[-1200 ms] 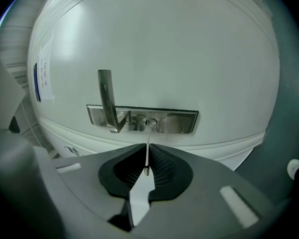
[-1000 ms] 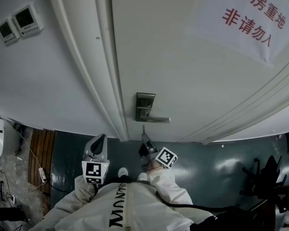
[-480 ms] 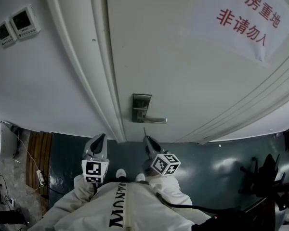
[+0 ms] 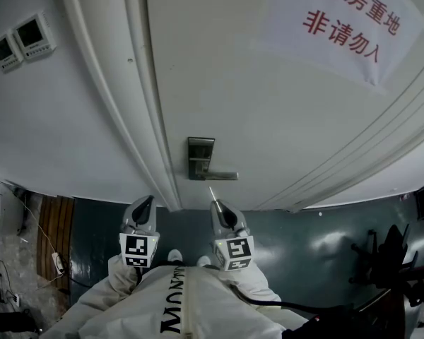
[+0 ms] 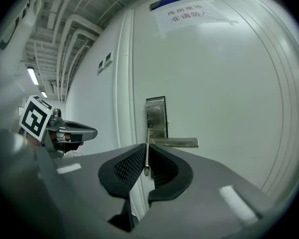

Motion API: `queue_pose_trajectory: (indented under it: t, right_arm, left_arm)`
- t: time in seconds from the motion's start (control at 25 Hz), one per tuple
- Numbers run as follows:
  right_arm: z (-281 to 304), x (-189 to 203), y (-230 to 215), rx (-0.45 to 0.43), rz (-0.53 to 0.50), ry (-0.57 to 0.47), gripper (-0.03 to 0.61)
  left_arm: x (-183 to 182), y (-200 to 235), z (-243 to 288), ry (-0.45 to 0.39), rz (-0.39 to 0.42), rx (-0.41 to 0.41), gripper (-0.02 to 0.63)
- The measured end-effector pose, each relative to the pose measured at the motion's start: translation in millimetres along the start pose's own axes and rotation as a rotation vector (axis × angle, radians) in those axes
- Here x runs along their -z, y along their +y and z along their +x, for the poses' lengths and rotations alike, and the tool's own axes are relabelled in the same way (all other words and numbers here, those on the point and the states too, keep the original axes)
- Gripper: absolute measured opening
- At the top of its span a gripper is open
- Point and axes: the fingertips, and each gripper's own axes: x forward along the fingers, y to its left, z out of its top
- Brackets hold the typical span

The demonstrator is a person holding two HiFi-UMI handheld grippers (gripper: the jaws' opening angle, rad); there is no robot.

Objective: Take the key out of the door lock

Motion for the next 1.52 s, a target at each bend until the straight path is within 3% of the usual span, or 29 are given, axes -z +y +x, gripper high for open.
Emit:
queue_pose_trajectory:
  t: [0.48,0.8,1.04,1.52]
  right_arm:
    - [-26,0,-16,-0.035,-0.003,-0.014,0.023]
    - [-47,5,-5,-0.048,-0.021,-0.02,0.023]
    - [-65,1,24,-0.033,-0.046,-0.04,0.024]
    - [-128,9,113,0.069,-0.052,-0.067,0.024]
  left_arm:
    - [-4,-27,-12,-0.002,0.002,-0.043,0.0]
    - [6,-36,-37,0.001,-0.004,-0.064,0.0]
    - [5,-33,-62,-0.038,0.003,-0.046,0.0]
    - [32,-17,-162,-0.081,0.003,0.023,0.0]
